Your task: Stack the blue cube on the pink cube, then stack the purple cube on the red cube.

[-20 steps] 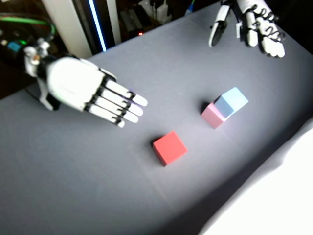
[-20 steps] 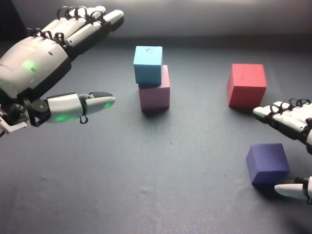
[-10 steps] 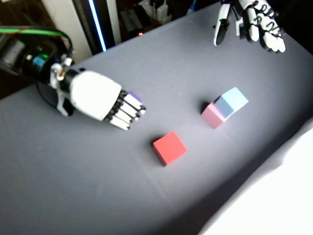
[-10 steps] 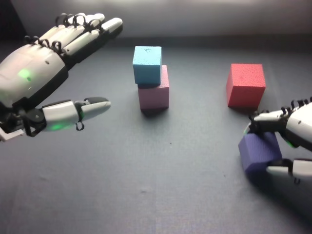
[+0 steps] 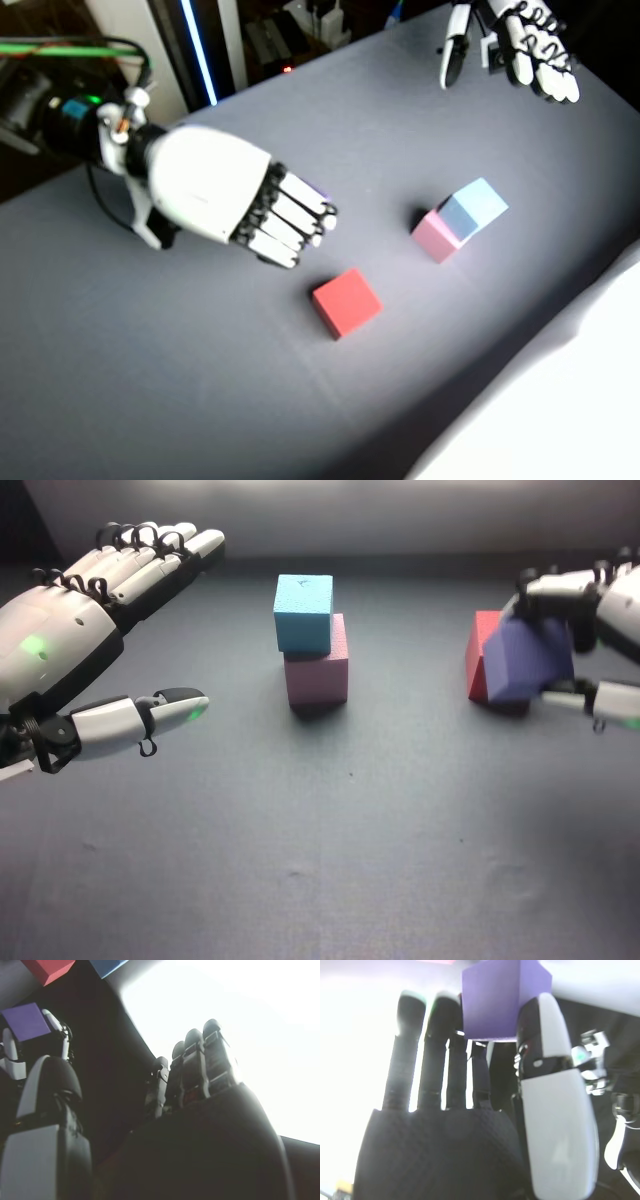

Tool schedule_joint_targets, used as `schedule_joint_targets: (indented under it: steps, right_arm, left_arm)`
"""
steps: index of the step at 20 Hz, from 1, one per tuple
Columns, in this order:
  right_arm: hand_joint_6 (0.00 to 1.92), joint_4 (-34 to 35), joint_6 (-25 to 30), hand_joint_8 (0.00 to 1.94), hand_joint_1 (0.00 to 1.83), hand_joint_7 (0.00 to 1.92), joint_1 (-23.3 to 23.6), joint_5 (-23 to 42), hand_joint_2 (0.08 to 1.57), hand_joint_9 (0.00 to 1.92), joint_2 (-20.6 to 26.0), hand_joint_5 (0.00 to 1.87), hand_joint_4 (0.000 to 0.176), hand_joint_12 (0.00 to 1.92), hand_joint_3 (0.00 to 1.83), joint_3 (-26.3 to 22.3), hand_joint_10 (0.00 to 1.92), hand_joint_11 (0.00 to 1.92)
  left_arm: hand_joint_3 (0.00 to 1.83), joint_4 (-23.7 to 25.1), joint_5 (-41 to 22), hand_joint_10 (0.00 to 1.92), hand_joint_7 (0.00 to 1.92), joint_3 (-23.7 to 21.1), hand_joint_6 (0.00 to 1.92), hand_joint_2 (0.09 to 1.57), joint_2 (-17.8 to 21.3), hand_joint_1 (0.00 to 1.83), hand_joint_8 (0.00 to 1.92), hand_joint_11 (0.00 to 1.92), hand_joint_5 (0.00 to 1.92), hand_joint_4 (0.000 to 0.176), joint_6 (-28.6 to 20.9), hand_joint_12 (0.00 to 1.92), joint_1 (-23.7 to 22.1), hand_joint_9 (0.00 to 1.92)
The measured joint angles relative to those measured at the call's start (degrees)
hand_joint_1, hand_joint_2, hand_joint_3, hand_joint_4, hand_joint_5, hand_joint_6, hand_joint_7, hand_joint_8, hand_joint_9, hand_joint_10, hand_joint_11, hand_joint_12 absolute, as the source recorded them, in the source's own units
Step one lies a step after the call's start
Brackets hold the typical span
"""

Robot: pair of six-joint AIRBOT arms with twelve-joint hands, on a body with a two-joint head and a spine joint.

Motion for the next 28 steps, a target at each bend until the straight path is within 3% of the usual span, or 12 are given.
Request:
schedule_joint_targets:
  steps: [3,5,15,16,18,19,22,23,25,26,27,28]
  right_arm:
    - [1.42,1.33,-3.48,1.39,1.18,0.84,5.38,-3.45,1.26,0.89,-1.6,0.61,0.0,1.62,0.0,3.34,1.22,0.77]
    - [1.23,3.02,-6.36,1.35,1.32,0.8,7.91,-7.19,1.23,0.87,-3.13,0.65,0.0,1.74,0.0,5.46,1.48,0.75]
    - [1.6,10.08,-6.93,1.58,1.14,0.72,8.92,-16.24,1.35,0.56,-7.82,0.42,0.0,1.84,0.0,13.07,1.32,0.33]
    - [1.1,10.1,-7.02,1.67,1.21,0.56,8.96,-16.44,1.36,0.47,-7.82,0.14,0.0,1.9,0.01,13.11,1.39,0.35]
    - [0.15,10.36,-7.17,0.48,0.78,0.03,9.11,-17.31,1.33,0.05,-7.87,0.0,0.0,1.86,0.0,13.2,1.18,0.03]
    - [0.03,10.47,-7.3,0.19,0.7,0.01,9.11,-17.75,1.32,0.01,-7.87,0.0,0.036,1.76,0.0,13.2,0.93,0.01]
    - [0.0,10.47,-7.3,0.0,0.59,0.0,9.11,-17.64,1.31,0.0,-7.87,0.0,0.096,1.28,0.0,13.18,0.07,0.0]
    - [0.0,10.75,-7.3,0.0,0.6,0.0,9.11,-17.59,1.32,0.0,-7.8,0.0,0.1,1.2,0.0,12.74,0.04,0.0]
    - [0.0,10.67,-7.3,0.0,0.63,0.0,9.11,-16.48,1.3,0.0,-7.28,0.0,0.143,1.69,0.0,11.26,0.65,0.0]
    - [0.0,10.62,-7.32,0.0,0.57,0.0,9.11,-15.63,1.29,0.0,-6.84,0.0,0.118,1.37,0.0,10.45,0.13,0.0]
    - [0.0,10.51,-7.3,0.0,0.61,0.0,9.11,-14.14,1.28,0.0,-5.88,0.0,0.117,0.32,0.01,9.2,0.03,0.0]
    - [0.0,10.49,-7.32,0.0,0.58,0.0,8.98,-12.44,1.27,0.0,-4.59,0.0,0.086,0.06,0.01,7.67,0.0,0.0]
  left_arm:
    - [0.01,0.22,-0.35,0.0,0.0,0.0,0.0,1.26,0.0,0.69,0.0,0.0,0.01,0.05,-0.22,0.0,0.48,0.0]
    - [0.01,0.24,-0.15,0.0,0.0,0.0,0.0,1.26,0.0,0.71,0.0,0.0,0.01,0.048,-0.22,0.0,0.63,0.0]
    - [0.0,1.38,0.0,0.0,0.0,0.07,0.0,1.26,-0.76,0.72,0.0,0.0,0.0,0.039,-1.05,0.0,0.66,0.0]
    - [0.0,1.2,-0.11,0.0,0.0,0.07,0.0,1.26,-0.79,0.71,0.0,0.0,0.0,0.044,-1.07,0.0,0.66,0.0]
    - [0.0,0.72,-0.26,0.0,0.0,0.07,0.0,1.25,-0.76,0.7,0.0,0.0,0.0,0.04,-1.09,0.0,0.66,0.0]
    - [0.0,0.85,-0.28,0.0,0.0,0.07,0.0,1.25,-0.76,0.72,0.0,0.0,0.0,0.033,-1.11,0.0,0.66,0.0]
    - [0.0,0.85,-0.37,0.0,0.0,0.07,0.0,1.26,-0.76,0.74,0.0,0.0,0.0,0.028,-1.33,0.0,0.9,0.0]
    - [0.0,0.74,-0.33,0.0,0.0,0.07,0.0,1.26,-0.76,0.74,0.0,0.0,0.0,0.027,-1.38,0.0,0.96,0.0]
    - [0.0,0.5,-0.72,0.0,0.0,0.07,0.0,1.25,-0.76,0.76,0.0,0.0,0.0,0.039,-1.51,0.0,1.38,0.0]
    - [0.0,0.48,-0.76,0.0,0.0,0.04,0.0,1.25,-0.76,0.76,0.0,0.0,0.0,0.051,-1.51,0.0,1.38,0.0]
    - [0.0,0.39,-0.92,0.0,0.0,0.04,0.0,1.25,-0.76,0.78,0.0,0.0,0.0,0.045,-1.51,0.0,1.49,0.0]
    - [0.0,0.07,-1.46,0.0,0.0,-0.11,0.0,1.25,-0.76,0.78,0.0,0.0,0.0,0.033,-1.49,0.0,1.75,0.0]
